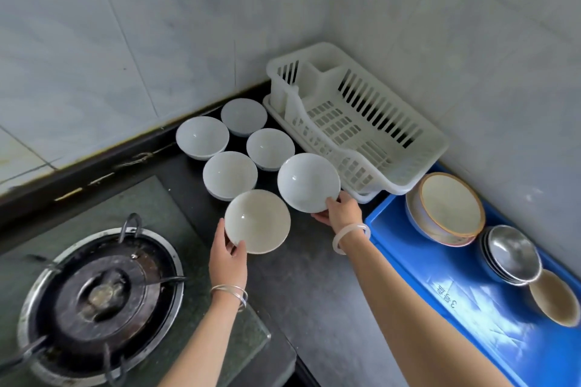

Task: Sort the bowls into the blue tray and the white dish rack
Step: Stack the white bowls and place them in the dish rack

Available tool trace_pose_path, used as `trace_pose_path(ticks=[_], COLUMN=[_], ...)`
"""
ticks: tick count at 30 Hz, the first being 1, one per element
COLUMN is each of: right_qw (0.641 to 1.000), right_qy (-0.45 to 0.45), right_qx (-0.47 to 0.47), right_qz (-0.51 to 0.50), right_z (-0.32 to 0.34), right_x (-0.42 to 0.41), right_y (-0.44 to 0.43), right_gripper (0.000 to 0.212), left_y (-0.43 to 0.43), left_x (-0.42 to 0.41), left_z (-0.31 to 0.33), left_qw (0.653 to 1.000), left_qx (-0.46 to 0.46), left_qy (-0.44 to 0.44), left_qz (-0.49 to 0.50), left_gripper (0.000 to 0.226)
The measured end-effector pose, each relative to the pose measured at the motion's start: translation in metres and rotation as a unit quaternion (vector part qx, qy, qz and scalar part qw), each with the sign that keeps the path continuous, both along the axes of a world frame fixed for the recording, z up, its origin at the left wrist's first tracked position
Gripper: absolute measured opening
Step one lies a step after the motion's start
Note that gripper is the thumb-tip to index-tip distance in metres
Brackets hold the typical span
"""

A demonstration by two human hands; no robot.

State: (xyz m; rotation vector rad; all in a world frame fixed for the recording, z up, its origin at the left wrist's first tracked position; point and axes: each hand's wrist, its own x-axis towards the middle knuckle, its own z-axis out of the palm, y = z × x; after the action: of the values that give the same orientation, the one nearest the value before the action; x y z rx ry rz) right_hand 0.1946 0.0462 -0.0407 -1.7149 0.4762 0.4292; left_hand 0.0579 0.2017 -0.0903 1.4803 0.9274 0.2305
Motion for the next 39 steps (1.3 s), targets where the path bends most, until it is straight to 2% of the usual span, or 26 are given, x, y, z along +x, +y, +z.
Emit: trace_pose_path(ticks=[3, 6, 9, 13, 18, 24, 30, 35, 39], right_qw=[0.997, 0.99, 0.975, 0.947, 0.933, 0.929, 0.952, 0.969, 0.965], right_qy=[-0.017, 0.011, 0.039, 0.009, 0.005, -0.004, 0.039, 0.164, 0.194], right_qx=[-0.033, -0.064, -0.132, -0.22, -0.26, -0.274, -0.212, -0.028, 0.076], right_qz=[0.066, 0.122, 0.177, 0.233, 0.247, 0.249, 0.218, 0.181, 0.156], right_z=[0.016, 0.024, 0.027, 0.024, 0.021, 0.016, 0.003, -0.005, -0.008], right_x=[-0.012, -0.024, -0.033, -0.038, -0.039, -0.038, -0.034, -0.032, -0.031], right_y=[0.006, 0.018, 0.03, 0.042, 0.047, 0.046, 0.038, 0.032, 0.031], right_gripper=[0.019, 0.012, 0.007, 0.006, 0.007, 0.005, 0.012, 0.036, 0.039], left_y=[0.004, 0.009, 0.015, 0.019, 0.02, 0.021, 0.023, 0.029, 0.029], left_x=[0.0, 0.0, 0.001, 0.004, 0.006, 0.003, 0.004, 0.008, 0.01], left_z=[-0.001, -0.003, -0.004, -0.003, 0.001, -0.001, -0.001, 0.001, 0.005], left_qw=[1.0, 0.999, 0.994, 0.984, 0.975, 0.981, 0.98, 0.97, 0.967], left_qx=[-0.012, -0.043, -0.099, -0.167, -0.204, -0.181, -0.189, -0.234, -0.246], left_qy=[-0.007, -0.021, -0.034, -0.05, -0.063, -0.059, -0.056, -0.038, -0.033], left_qz=[0.002, 0.006, 0.01, 0.045, 0.06, 0.044, 0.042, 0.057, 0.058], left_gripper=[0.052, 0.047, 0.042, 0.035, 0.033, 0.037, 0.035, 0.035, 0.037])
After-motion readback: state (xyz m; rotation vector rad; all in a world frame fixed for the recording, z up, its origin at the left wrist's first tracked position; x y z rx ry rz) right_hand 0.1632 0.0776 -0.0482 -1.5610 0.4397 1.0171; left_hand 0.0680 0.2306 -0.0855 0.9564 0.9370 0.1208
